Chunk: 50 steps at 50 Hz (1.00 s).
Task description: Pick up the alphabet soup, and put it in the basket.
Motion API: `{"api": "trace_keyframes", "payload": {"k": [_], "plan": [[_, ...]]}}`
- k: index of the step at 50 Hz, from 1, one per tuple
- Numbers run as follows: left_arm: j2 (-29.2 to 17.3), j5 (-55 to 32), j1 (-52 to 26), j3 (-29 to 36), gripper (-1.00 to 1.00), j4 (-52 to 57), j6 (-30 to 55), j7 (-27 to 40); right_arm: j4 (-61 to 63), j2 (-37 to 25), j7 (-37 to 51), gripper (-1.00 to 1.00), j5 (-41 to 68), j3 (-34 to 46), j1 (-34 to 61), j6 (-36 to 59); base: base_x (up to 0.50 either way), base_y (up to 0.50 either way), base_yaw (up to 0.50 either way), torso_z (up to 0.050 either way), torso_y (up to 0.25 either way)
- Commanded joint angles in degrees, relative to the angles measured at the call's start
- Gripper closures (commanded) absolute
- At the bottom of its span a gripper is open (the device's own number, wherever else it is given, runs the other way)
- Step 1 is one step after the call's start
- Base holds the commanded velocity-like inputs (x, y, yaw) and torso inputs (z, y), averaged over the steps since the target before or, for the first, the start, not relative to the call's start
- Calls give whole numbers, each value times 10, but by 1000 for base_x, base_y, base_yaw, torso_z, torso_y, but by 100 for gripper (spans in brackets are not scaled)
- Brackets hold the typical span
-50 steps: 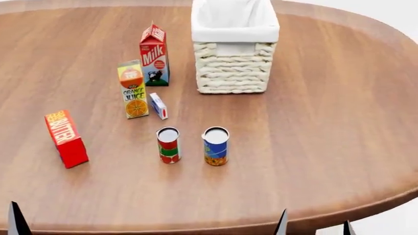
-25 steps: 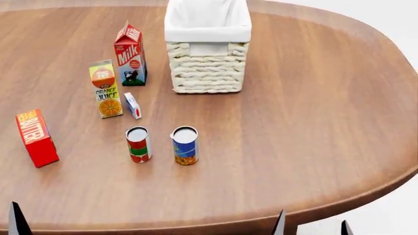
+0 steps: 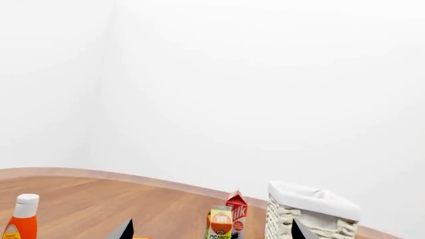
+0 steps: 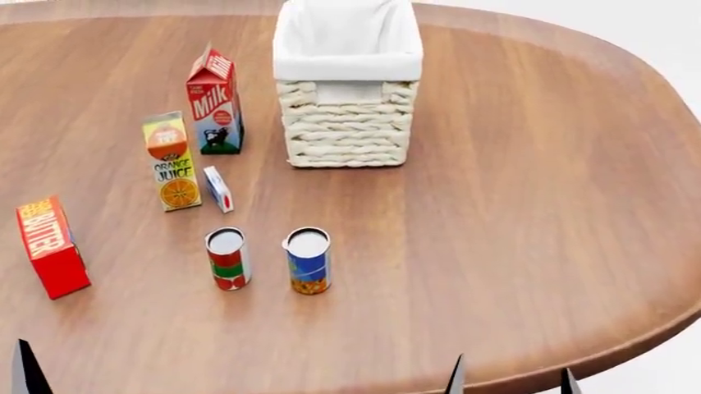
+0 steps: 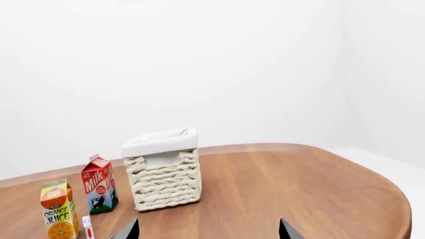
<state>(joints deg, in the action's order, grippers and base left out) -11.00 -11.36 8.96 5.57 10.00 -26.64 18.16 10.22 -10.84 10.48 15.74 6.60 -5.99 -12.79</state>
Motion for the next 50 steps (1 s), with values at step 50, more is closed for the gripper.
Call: {"api": "trace_keyframes", "payload": {"k": [50], "plan": [[-15, -3, 1, 14, -100, -1, -15, 18, -3, -19, 0, -100, 25, 23, 1, -5, 151, 0, 0, 0, 0]]}}
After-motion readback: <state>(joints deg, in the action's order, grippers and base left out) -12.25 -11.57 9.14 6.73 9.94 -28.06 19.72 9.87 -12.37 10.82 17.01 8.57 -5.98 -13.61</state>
